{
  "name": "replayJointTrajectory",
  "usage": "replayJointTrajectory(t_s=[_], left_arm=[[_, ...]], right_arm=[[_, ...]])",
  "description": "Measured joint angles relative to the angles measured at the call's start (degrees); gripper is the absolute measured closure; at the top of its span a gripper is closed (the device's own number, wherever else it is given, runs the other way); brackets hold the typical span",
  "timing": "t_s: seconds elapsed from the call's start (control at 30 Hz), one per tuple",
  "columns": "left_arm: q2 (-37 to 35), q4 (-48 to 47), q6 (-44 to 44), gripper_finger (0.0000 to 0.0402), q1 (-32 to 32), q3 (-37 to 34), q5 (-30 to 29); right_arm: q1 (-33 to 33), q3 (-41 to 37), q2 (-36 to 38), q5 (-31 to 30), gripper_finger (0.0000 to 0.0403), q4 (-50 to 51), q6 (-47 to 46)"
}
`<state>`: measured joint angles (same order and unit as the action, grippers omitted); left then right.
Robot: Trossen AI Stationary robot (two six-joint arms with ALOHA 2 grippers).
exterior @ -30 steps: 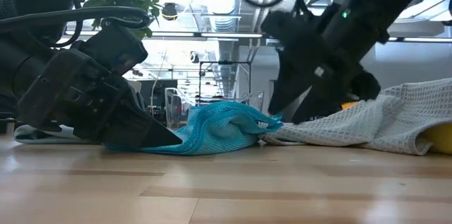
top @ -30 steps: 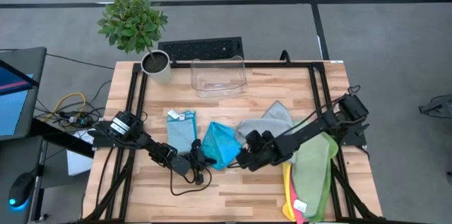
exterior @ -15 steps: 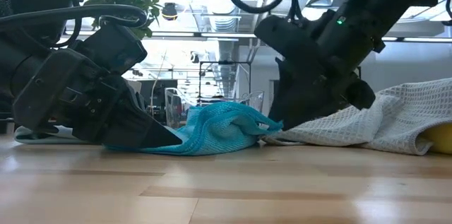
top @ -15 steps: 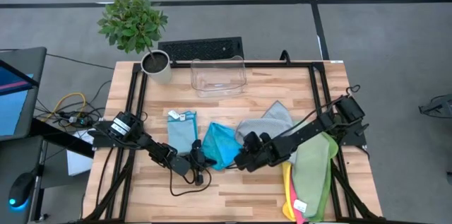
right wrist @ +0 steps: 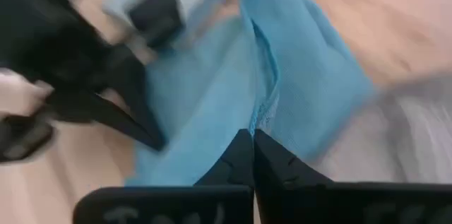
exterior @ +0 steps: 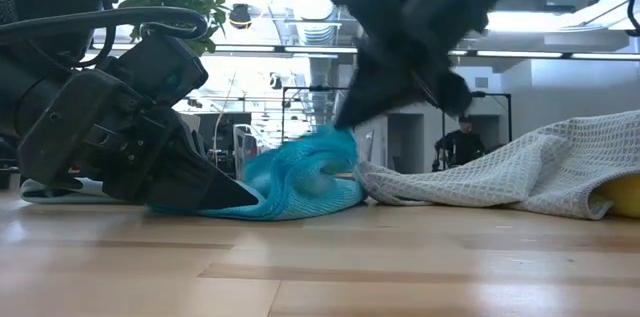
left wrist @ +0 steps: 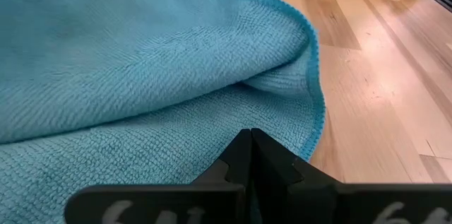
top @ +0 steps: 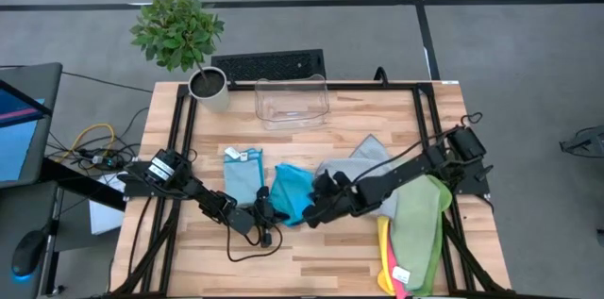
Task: Fold microfiber towels
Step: Fold the blue microfiber cloth
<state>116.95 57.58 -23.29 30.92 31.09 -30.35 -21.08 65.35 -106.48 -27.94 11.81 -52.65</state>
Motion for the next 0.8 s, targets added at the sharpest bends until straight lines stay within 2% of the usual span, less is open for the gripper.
replayJointTrajectory(t_s=[0.17,0.27,0.43,0.63,0.8], left_arm=[[0.0,0.0,0.0,0.0401,0.0,0.0,0.0],[0.0,0.0,0.0,0.0401,0.0,0.0,-0.1],[0.0,0.0,0.0,0.0402,0.0,0.0,-0.1],[-0.1,-0.1,0.0,0.0402,0.2,0.0,0.7],[-0.2,0.1,-1.8,0.0401,2.4,-0.4,1.8]], right_arm=[[2.5,2.2,0.0,0.9,0.0384,-1.7,4.4],[3.7,2.2,0.0,1.7,0.0356,-3.7,5.9],[5.3,2.3,-0.7,8.3,0.0304,-10.5,11.7],[7.1,2.3,0.1,8.4,0.0239,-11.4,18.9],[7.8,2.3,2.8,8.1,0.0202,-12.0,25.2]])
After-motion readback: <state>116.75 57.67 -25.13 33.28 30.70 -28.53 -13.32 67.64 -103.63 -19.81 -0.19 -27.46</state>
